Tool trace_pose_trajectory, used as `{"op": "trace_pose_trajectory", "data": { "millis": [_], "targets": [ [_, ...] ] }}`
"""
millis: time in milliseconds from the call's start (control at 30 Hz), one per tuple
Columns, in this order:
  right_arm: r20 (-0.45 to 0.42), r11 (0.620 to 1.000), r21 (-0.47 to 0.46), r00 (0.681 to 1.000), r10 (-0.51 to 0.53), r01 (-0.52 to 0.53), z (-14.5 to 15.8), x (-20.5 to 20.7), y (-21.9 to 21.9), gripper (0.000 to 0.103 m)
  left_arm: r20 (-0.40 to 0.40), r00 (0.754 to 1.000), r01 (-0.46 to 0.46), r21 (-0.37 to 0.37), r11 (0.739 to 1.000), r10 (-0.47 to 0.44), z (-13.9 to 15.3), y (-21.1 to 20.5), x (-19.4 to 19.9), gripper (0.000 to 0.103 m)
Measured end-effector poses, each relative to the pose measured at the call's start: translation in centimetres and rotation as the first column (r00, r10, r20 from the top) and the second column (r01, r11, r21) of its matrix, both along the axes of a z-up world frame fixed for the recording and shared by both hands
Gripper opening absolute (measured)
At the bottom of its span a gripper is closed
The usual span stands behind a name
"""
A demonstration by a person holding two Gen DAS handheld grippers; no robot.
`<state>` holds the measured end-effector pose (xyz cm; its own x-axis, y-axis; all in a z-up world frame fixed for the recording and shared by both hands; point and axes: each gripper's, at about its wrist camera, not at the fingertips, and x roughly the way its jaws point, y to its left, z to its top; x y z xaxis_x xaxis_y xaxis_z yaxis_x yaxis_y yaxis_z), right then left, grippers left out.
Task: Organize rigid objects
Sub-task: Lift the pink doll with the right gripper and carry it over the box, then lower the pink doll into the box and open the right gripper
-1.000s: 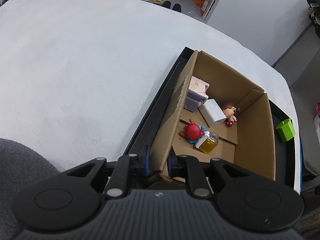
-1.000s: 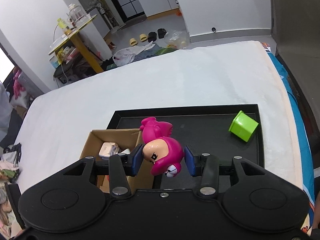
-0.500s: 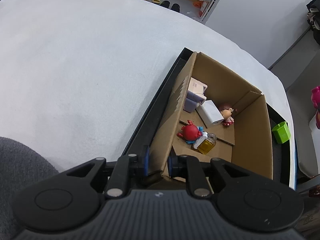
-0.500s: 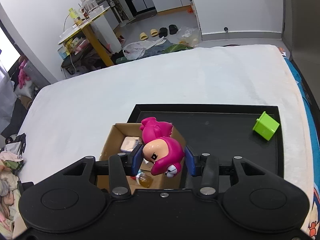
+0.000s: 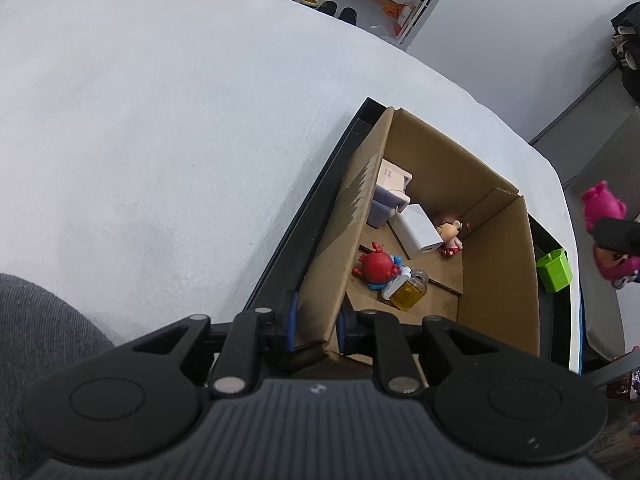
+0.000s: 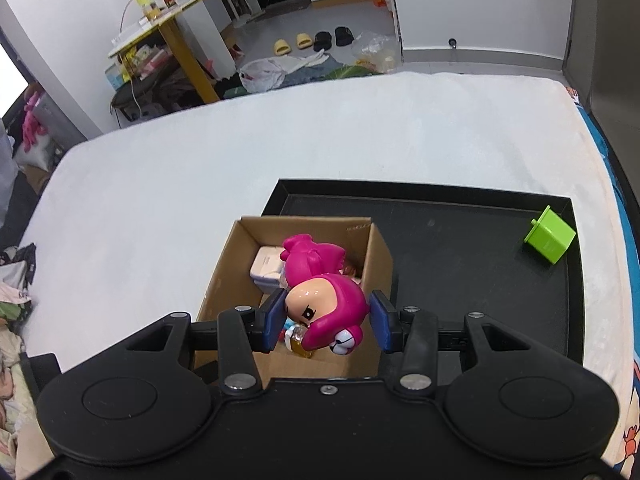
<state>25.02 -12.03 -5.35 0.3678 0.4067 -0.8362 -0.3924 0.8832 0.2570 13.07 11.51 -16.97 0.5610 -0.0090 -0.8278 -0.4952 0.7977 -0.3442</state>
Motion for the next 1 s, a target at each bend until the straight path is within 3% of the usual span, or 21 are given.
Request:
{"op": "trace_pose_trajectory", "data": {
  "millis": [467,867,1000],
  "targets": [
    [-0.016,0.987,-0.160,1.000,-0.002,0.000,-2.9,-0.4,4.5,0.044,0.011,1.000,0.013,-0.030,0.999,-0.013,-0.1,0.3,-0.2,0.019],
    [-0.011,0.949,-0.313,1.000,0.013,-0.016,-5.5,-0.3,7.6,0.044,0.020,1.000,0.020,-0.055,0.998,-0.019,-0.3,0.7,-0.4,0.020],
    [-0.011,0.943,-0.333,1.000,0.016,-0.019,-5.8,-0.4,8.2,0.050,0.022,0.999,0.024,-0.056,0.998,-0.023,-0.2,0.7,-0.5,0.020]
  ]
}}
